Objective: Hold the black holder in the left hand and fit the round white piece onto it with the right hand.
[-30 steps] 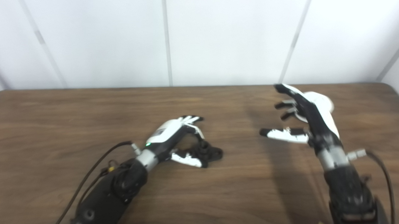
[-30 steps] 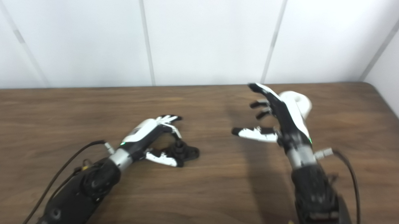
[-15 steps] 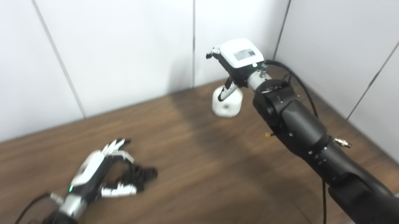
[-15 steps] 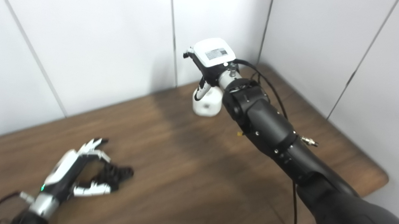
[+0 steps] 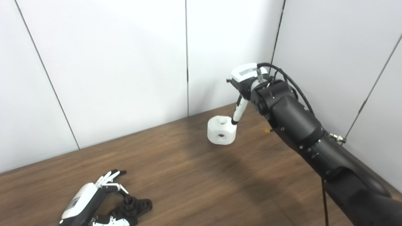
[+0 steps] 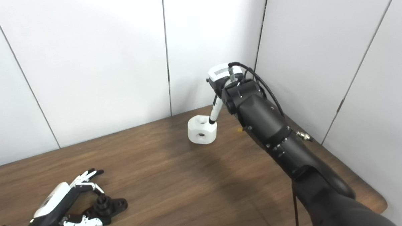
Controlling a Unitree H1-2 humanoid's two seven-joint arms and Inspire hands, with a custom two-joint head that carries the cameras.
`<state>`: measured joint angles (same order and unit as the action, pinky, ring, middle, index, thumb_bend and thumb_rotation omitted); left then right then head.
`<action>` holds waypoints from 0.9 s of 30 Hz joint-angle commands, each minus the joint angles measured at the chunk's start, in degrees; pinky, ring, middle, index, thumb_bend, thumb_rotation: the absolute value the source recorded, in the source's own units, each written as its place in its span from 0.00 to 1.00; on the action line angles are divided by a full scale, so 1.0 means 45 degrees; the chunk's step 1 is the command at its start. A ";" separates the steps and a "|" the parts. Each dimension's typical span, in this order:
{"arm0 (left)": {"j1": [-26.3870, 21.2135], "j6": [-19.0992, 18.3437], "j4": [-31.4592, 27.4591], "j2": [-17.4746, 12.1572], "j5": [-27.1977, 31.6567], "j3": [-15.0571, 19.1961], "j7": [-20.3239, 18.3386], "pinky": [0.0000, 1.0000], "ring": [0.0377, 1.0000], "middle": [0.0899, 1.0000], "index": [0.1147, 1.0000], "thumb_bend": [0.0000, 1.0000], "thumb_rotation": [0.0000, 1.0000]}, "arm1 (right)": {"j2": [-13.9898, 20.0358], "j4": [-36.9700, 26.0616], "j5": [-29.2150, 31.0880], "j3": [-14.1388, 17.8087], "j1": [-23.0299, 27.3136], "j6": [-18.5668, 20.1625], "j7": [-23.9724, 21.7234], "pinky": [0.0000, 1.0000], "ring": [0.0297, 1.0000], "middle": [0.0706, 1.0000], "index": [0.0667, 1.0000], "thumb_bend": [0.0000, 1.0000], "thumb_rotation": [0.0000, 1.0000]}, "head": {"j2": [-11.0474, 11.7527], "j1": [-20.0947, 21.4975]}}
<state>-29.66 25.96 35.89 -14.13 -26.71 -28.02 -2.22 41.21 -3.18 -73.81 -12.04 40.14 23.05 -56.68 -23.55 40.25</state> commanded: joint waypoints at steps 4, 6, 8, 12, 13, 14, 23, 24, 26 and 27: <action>0.1120 -0.0837 0.1451 -0.0625 -0.0678 -0.0321 -0.0657 1.00 1.00 0.93 0.41 0.52 0.06 | 0.0017 0.0070 0.0653 0.0621 0.0975 0.0644 -0.1073 0.87 1.00 1.00 0.94 1.00 0.51 | -0.0011 0.0018; 0.1148 -0.0857 0.1403 -0.0631 -0.0646 -0.0308 -0.0690 1.00 1.00 0.93 0.42 0.52 0.05 | -0.0059 0.0093 0.0749 0.0672 0.0976 0.0729 -0.1263 0.85 1.00 1.00 0.92 1.00 0.52 | -0.0024 0.0027; 0.1169 -0.0861 0.1367 -0.0641 -0.0635 -0.0300 -0.0698 1.00 1.00 0.93 0.42 0.52 0.05 | -0.0149 0.0109 0.0781 0.0756 0.0951 0.0803 -0.1356 0.87 1.00 1.00 0.91 1.00 0.51 | -0.0024 0.0027; 0.1219 -0.0863 0.1277 -0.0660 -0.0604 -0.0273 -0.0699 1.00 1.00 0.93 0.42 0.52 0.05 | -0.0363 0.0198 0.0740 0.1003 0.0939 0.0847 -0.1550 0.88 1.00 1.00 0.88 1.00 0.49 | -0.0134 -0.0098; 0.1238 -0.0896 0.1248 -0.0660 -0.0570 -0.0254 -0.0729 1.00 1.00 0.93 0.42 0.52 0.05 | -0.0386 0.0237 0.0749 0.1029 0.0947 0.0846 -0.1599 0.88 1.00 1.00 0.88 1.00 0.48 | -0.0141 -0.0122; 0.1260 -0.0952 0.1211 -0.0660 -0.0554 -0.0239 -0.0750 1.00 1.00 0.93 0.42 0.52 0.05 | -0.0390 0.0284 0.0781 0.1034 0.0951 0.0842 -0.1618 0.87 1.00 1.00 0.90 1.00 0.48 | -0.0162 -0.0149; 0.1308 -0.0989 0.1149 -0.0659 -0.0579 -0.0262 -0.0791 1.00 1.00 0.93 0.42 0.52 0.06 | -0.0485 0.1025 0.1034 0.0890 0.0782 0.0761 -0.0407 0.93 1.00 1.00 0.91 1.00 0.44 | -0.0221 -0.0264; 0.1320 -0.1058 0.1123 -0.0655 -0.0481 -0.0247 -0.0941 1.00 1.00 0.94 0.42 0.52 0.06 | -0.0502 0.1087 0.1080 0.0883 0.0737 0.0749 -0.0143 0.94 1.00 1.00 0.91 1.00 0.43 | -0.0205 -0.0303; 0.1336 -0.1107 0.1115 -0.0648 -0.0350 -0.0220 -0.1103 1.00 1.00 0.94 0.42 0.52 0.06 | -0.0529 0.1208 0.1228 0.0904 0.0635 0.0654 0.0605 0.94 1.00 1.00 0.92 0.99 0.42 | -0.0210 -0.0329; 0.1332 -0.1072 0.1147 -0.0643 -0.0342 -0.0219 -0.1099 1.00 1.00 0.94 0.42 0.52 0.06 | -0.0535 0.1275 0.1330 0.0925 0.0590 0.0591 0.1009 0.95 1.00 1.00 0.92 0.99 0.41 | -0.0210 -0.0329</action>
<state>-29.39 26.32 35.61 -14.48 -26.31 -27.82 -2.55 38.03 2.82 -68.10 -8.77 41.02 25.60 -56.06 -24.43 38.76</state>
